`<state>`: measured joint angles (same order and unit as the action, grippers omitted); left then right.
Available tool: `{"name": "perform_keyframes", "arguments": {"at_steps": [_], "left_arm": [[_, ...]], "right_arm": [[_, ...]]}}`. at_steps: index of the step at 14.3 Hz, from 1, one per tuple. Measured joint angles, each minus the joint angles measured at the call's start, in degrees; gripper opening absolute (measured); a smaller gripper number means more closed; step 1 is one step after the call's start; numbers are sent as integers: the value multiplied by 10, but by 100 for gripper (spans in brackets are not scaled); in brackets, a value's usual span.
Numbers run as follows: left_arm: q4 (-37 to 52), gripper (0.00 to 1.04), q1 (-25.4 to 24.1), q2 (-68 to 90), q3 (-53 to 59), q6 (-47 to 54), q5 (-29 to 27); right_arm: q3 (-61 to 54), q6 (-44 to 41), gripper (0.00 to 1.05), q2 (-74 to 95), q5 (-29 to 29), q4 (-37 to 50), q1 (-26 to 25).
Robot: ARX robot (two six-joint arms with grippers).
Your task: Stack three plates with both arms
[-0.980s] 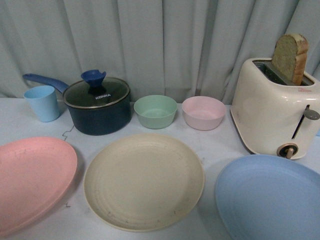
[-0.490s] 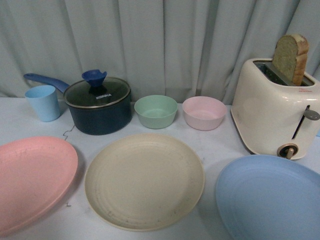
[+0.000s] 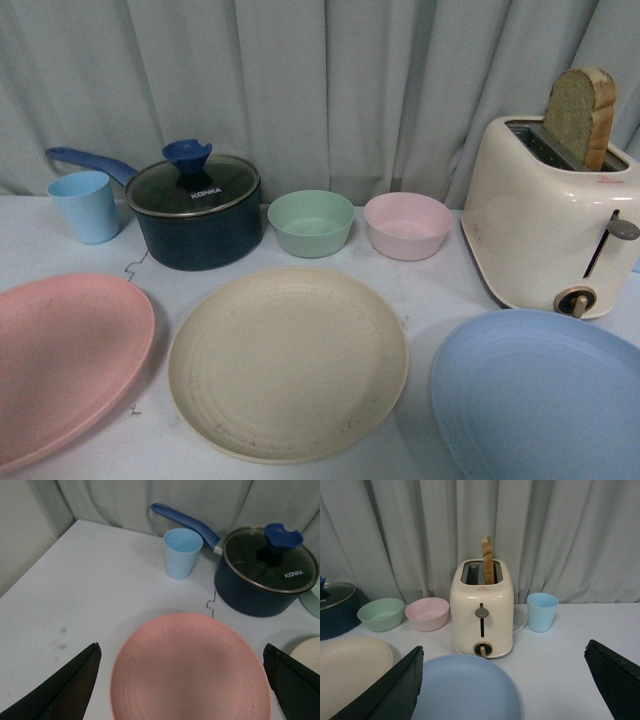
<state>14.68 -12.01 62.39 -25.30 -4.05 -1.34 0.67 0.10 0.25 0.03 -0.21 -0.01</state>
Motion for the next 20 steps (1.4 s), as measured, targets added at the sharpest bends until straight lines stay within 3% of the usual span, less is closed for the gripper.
{"name": "perform_keyframes", "arguments": {"at_steps": [3, 6, 9, 14, 20], "left_arm": [[90, 98, -53, 205, -97, 95, 106], [122, 98, -108, 342, -119, 156, 197], [172, 98, -144, 452, -125, 177, 198], [227, 98, -157, 516, -144, 161, 146], [269, 98, -158, 572, -139, 130, 129]], "right_arm": [[0, 0, 98, 0, 0, 0, 0], [0, 0, 98, 0, 0, 0, 0], [0, 0, 98, 0, 0, 0, 0], [0, 0, 98, 0, 0, 0, 0], [0, 0, 98, 0, 0, 0, 0]]}}
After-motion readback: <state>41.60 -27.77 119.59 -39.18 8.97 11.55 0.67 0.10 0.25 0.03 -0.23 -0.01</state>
